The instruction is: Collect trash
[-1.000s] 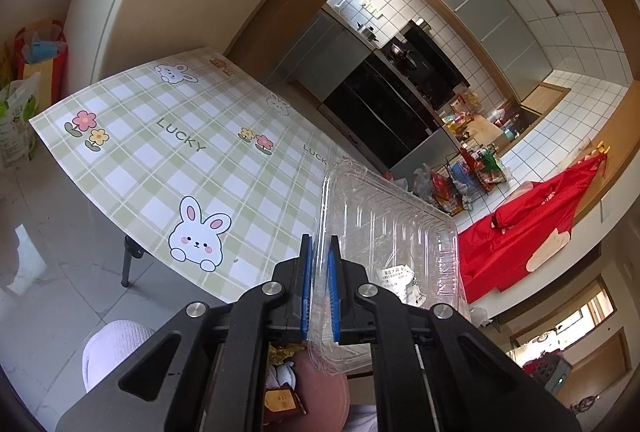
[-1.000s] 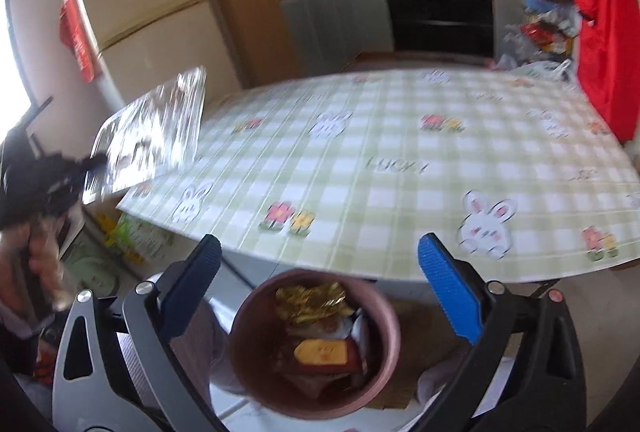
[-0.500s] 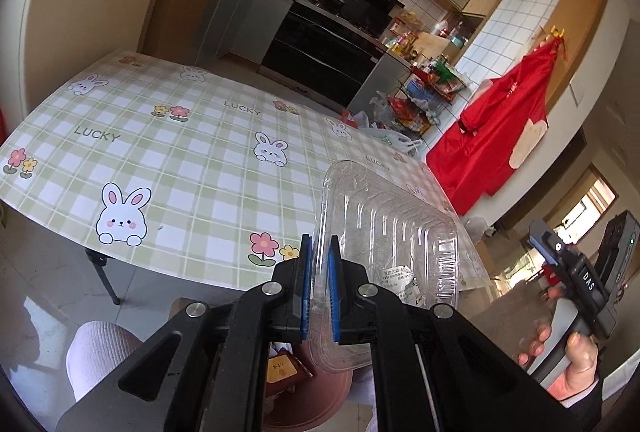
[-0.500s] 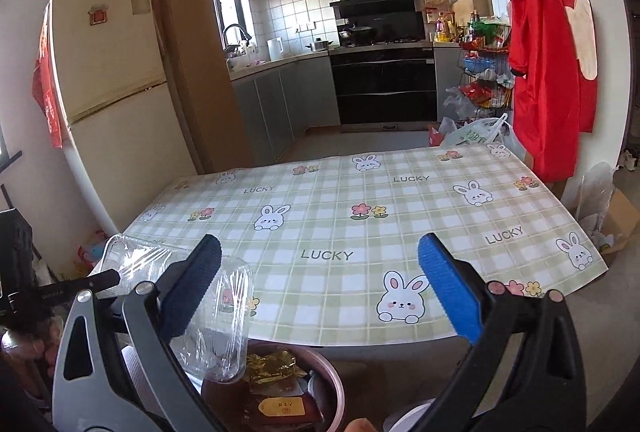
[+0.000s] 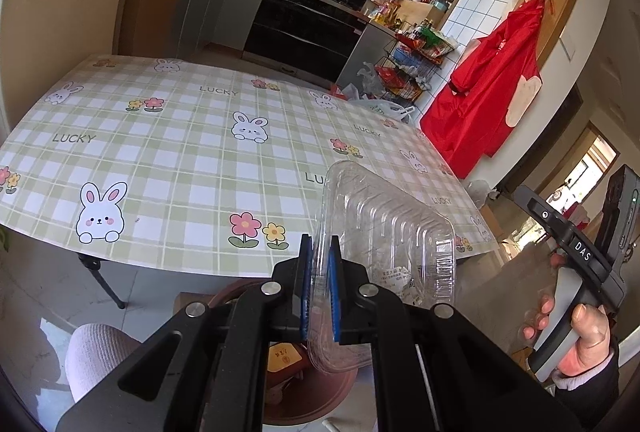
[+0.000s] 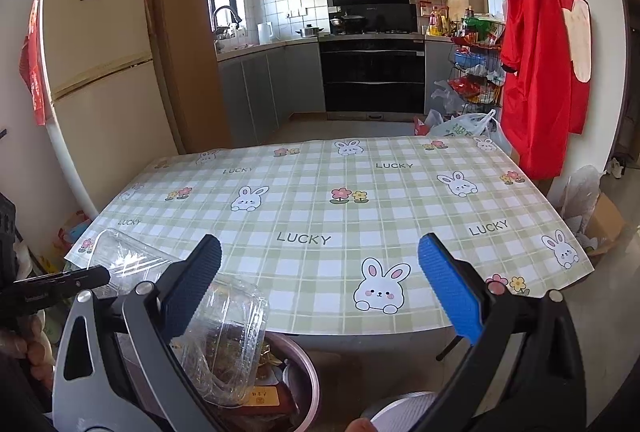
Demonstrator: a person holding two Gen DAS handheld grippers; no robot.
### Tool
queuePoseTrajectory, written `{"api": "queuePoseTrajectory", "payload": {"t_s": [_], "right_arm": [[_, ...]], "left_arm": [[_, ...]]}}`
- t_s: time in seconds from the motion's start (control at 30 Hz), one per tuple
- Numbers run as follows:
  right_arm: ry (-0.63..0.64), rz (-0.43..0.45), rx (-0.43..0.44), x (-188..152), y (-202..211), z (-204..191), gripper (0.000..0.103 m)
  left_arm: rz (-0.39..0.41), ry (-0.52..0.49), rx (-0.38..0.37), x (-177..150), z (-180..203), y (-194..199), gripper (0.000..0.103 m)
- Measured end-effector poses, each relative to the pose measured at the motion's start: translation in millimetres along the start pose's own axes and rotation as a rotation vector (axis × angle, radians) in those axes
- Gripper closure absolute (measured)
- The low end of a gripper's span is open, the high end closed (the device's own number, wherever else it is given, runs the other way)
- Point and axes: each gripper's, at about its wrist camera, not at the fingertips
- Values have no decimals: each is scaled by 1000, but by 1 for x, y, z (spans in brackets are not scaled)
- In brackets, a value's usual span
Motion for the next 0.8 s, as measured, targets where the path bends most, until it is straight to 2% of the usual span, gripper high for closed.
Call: {"api": "queuePoseTrajectory", "payload": {"t_s": [0.17,0.23,0.27,0.3,0.37,0.53,0.7,0.8], "right_arm": [[-11,-11,6,-4,-4,3,6],[-13,-14,13,-5,-4,2,6],[-12,-15,12,-5,-4,2,6],[-11,-17,11,-6,-4,2,6],[-10,-19,10,-6,-4,2,6],[-19,-28,-4,-7,-4,3,6],[5,-37,-34,0,-2,-1,6],[23,-36,-38,6,2,-4,6]], "left_arm": [[-54,20,-39,-7,1,-13,94],[-78,25,-25,-11,-1,-20,74],[-91,40,-12,-13,-4,-23,43],[-90,65,-12,-15,-9,-25,32],[-102,91,-9,-16,-17,-26,32],[-69,78,75,-13,-24,-20,17],[20,-38,183,1,-10,1,8],[73,-125,240,12,2,14,6]]}}
Point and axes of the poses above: each gripper's, at about its wrist camera, not at the fingertips, and y roughly against the way its jaws point, z to its right, x to its top, and after that the axes turned 2 degrees about x, right-handed
